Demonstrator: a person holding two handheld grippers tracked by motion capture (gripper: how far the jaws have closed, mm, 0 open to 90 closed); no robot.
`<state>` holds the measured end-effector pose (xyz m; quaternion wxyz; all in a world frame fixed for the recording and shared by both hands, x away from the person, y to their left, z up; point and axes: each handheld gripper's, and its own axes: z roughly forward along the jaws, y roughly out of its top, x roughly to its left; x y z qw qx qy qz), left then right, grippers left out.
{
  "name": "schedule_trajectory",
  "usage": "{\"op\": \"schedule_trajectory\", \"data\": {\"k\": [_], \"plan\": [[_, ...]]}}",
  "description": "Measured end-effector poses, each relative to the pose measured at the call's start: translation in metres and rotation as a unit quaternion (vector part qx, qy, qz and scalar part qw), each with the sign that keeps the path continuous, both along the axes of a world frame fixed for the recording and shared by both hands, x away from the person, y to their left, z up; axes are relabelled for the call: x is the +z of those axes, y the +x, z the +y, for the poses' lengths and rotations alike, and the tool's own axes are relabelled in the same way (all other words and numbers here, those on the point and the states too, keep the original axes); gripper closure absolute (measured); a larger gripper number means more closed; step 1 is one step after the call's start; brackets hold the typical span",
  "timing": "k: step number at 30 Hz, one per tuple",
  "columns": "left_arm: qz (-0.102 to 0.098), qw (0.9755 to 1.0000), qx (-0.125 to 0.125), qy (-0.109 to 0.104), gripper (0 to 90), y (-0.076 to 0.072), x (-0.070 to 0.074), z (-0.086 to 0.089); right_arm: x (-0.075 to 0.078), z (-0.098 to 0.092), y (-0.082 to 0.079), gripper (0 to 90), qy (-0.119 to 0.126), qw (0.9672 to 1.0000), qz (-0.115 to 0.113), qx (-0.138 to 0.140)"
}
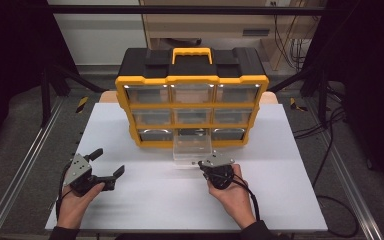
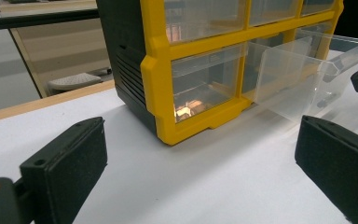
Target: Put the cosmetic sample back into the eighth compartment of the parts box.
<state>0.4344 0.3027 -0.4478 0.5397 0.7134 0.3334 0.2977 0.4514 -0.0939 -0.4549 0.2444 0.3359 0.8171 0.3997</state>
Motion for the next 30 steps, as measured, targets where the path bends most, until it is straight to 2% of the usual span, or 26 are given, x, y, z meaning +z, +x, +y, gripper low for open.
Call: {"op": "schedule_trajectory", "data": {"k": [17, 30], "plan": [[-0.002, 0.9999, 0.002, -0.012, 1.9, 0.0000, 0.0008, 0.0015, -0.0004, 0.0010, 0.0006, 90.0, -0.002, 1.0000, -0.004, -0.002], [-0.002, 0.9999, 0.003, -0.013, 1.8, -0.0002, 0.0011, 0.0017, -0.0009, 0.0065, 0.0032, 90.0, -0.018, 0.9997, -0.017, 0.000]]}}
